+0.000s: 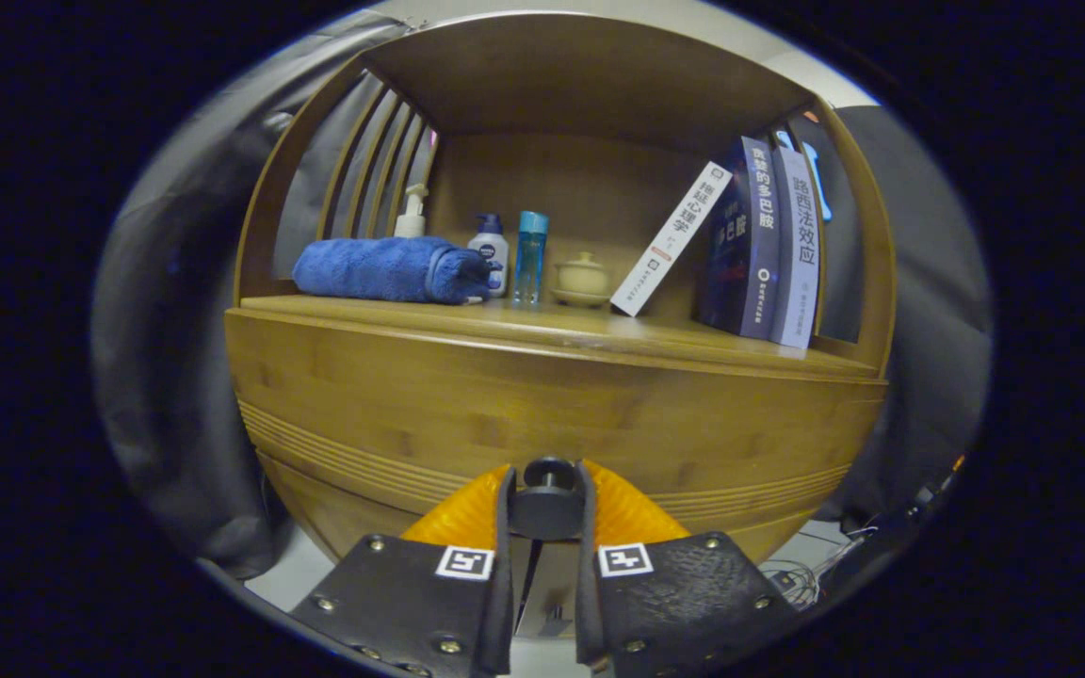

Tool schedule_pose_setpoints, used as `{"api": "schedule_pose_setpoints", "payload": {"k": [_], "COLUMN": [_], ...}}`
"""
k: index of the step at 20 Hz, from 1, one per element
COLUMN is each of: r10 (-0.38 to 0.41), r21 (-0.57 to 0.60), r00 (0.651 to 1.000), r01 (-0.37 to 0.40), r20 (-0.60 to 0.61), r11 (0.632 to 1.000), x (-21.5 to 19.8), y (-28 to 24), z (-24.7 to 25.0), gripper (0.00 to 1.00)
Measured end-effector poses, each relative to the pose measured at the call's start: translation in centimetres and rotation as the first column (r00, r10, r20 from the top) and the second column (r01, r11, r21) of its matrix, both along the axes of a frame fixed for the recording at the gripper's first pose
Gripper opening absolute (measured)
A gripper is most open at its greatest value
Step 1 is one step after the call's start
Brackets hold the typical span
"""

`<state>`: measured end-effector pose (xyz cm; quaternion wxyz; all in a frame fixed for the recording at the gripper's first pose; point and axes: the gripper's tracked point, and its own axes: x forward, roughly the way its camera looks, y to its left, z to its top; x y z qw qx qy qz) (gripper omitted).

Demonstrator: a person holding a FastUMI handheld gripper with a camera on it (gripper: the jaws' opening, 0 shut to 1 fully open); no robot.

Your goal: Pull open the drawer, take out the items inside it, and place them on the countertop above the cabinet.

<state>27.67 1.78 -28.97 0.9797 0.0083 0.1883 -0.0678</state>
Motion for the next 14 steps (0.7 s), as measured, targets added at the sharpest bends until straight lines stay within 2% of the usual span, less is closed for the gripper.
{"api": "schedule_pose_setpoints", "payload": {"k": [1,2,7,14], "r10": [0.002,0.002,0.004,0.019], "r21": [0.016,0.028,0.048,0.032], "r00": [1.000,1.000,1.000,1.000], "r01": [-0.002,-0.001,-0.004,-0.019], "r20": [-0.009,-0.012,-0.010,0.016], "r11": [1.000,1.000,0.999,0.999], "x": [0.1,-0.3,-2.2,-7.4], "y": [0.0,0.1,0.0,0.7], "z": [-0.2,0.0,0.4,1.7], "gripper": [0.26,0.21,0.21,0.20]}}
